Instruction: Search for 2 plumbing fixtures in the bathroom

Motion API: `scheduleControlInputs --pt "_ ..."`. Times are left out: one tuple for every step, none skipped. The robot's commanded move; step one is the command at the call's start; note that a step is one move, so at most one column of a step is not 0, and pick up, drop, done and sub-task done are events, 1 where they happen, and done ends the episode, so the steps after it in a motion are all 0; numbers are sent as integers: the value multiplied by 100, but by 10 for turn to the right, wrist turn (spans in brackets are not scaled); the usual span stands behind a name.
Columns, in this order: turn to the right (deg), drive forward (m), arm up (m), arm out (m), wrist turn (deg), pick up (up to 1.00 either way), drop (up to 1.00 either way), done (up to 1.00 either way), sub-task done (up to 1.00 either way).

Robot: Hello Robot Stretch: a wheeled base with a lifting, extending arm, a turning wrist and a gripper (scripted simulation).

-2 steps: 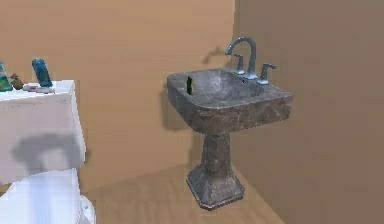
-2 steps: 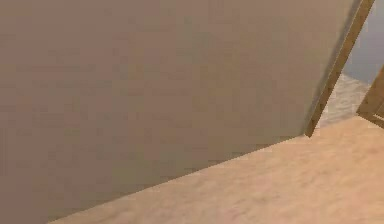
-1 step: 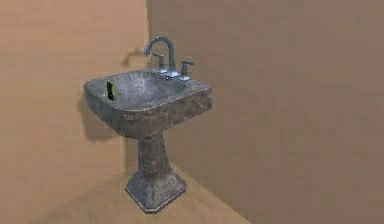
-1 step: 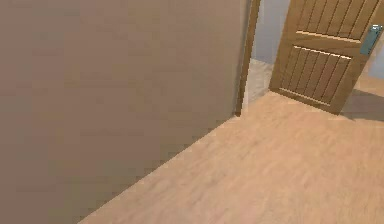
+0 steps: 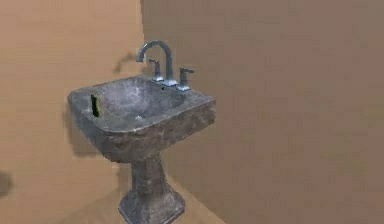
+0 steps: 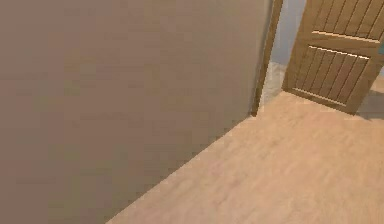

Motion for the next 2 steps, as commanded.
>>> scheduleControlInputs --pt "-150 0 0 0 0 0 0 0 0" --pt "0 0 0 0 0 0 0 100 0"
